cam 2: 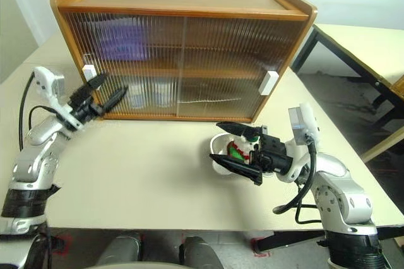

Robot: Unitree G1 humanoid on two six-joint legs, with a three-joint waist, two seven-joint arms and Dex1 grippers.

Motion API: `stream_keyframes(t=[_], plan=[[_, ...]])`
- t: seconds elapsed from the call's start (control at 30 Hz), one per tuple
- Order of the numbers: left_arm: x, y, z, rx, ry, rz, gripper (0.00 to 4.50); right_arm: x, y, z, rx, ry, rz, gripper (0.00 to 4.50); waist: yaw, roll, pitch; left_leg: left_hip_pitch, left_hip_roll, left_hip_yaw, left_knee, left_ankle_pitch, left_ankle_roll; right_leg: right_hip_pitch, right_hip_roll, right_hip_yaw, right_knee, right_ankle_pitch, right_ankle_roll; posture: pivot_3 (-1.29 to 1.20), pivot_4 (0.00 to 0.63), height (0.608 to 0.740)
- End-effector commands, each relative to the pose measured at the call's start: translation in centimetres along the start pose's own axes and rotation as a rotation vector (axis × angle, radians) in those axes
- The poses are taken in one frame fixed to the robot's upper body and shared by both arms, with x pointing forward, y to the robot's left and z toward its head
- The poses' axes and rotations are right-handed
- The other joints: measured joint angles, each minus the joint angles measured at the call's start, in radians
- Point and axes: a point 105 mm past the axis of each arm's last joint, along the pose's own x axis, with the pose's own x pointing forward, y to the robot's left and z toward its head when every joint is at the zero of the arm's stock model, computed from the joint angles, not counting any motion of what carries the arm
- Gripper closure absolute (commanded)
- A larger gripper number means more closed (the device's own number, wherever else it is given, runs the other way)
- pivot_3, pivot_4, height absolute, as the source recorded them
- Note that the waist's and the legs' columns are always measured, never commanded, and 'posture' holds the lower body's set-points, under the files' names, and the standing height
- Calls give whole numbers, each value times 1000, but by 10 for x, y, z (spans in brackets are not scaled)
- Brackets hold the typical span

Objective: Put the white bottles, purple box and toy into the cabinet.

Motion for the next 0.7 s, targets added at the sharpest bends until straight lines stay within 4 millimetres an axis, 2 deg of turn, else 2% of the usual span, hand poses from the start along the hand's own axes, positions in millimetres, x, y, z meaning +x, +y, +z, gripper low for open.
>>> stream_keyframes(t=[0.03,0.1,0.17,0.23,0.33,0.43,0.47,0.53,0.7], plan=[[-13,-15,-13,-4,79,-156,2,-9,-10,11,-20,-18,-48,189,4,0,0,0,0,0,0,-1,0,-1,0,0,0,-1,-1,145,14,740],[-30,-12,-22,3,126,-214,0,-18,-18,19,-11,-51,-87,607,8,-1,-1,-2,1,-1,0,-2,0,-2,0,-1,0,-1,-2,150,15,740],[-42,-11,-26,-32,145,-253,0,-26,-25,24,-15,-66,-126,1257,12,0,-2,-3,2,-1,0,-2,0,-4,0,-1,0,-1,-2,150,15,740],[-50,-13,-28,-66,159,-283,0,-33,-33,26,-33,-64,-175,2079,15,0,-2,-4,2,-1,0,-2,0,-5,0,-1,1,-2,-3,151,13,740],[-60,-17,-34,-110,182,-314,0,-49,-55,28,-84,-27,-330,3180,16,1,-3,-6,3,-2,0,-2,0,-7,-1,0,1,-1,-3,148,12,740],[-61,-21,-37,-121,188,-319,0,-60,-75,29,-120,-9,-473,4305,17,1,-3,-9,5,-3,1,-2,1,-10,-5,1,1,-1,-4,151,9,740],[-60,-22,-37,-125,185,-321,0,-63,-81,31,-134,-16,-526,4457,17,1,-3,-9,5,-4,1,-2,1,-10,-4,1,1,0,-4,152,9,740],[-59,-25,-38,-138,181,-329,0,-68,-90,33,-152,-28,-598,4457,17,2,-4,-9,6,-4,1,-2,1,-11,-4,1,2,0,-4,155,9,740],[-65,-32,-42,-150,193,-379,0,-78,-100,32,-190,6,-689,4457,18,4,-5,-9,6,-5,0,-2,1,-11,-3,0,2,0,-3,160,13,740]])
